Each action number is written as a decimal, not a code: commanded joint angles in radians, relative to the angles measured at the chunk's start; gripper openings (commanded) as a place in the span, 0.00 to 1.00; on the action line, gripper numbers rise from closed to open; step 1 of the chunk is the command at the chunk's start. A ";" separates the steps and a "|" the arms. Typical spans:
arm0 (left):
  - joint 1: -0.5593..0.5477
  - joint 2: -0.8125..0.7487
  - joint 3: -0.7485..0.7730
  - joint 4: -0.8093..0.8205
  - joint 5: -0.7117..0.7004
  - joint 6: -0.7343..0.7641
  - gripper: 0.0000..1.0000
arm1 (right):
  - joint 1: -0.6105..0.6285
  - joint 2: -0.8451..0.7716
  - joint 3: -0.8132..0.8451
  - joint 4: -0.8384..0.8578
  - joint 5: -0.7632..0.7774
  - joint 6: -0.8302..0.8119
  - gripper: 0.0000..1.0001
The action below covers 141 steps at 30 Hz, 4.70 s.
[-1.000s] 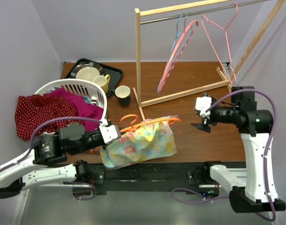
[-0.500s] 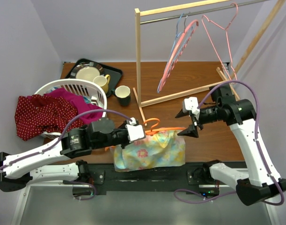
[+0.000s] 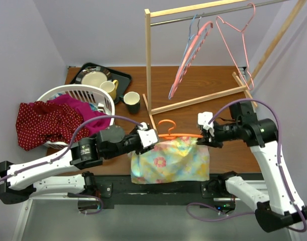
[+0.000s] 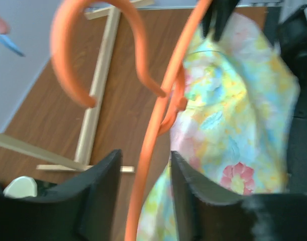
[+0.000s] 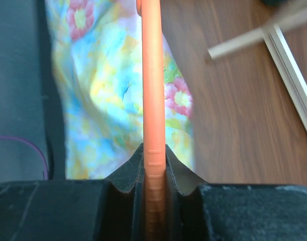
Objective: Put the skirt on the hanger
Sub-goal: Pass the hanger from the left arm to the right, then hang the hanger with skirt onto the clothesline
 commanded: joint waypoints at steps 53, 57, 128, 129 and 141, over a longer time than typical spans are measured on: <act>0.006 -0.272 -0.365 0.200 -0.138 -0.070 0.88 | -0.386 0.386 0.546 0.659 0.840 0.780 0.00; 0.006 -0.269 -0.367 0.200 -0.136 -0.067 0.88 | -0.452 0.417 0.555 0.674 0.788 0.773 0.00; 0.005 -0.257 -0.364 0.192 -0.136 -0.067 0.89 | -0.613 0.509 0.890 0.461 0.455 0.635 0.76; 0.006 -0.260 -0.362 0.189 -0.136 -0.069 0.89 | -0.618 0.503 0.903 0.438 0.452 0.636 0.76; 0.005 -0.291 -0.348 0.140 -0.196 -0.099 0.89 | -0.787 0.612 1.141 0.413 0.335 0.832 0.68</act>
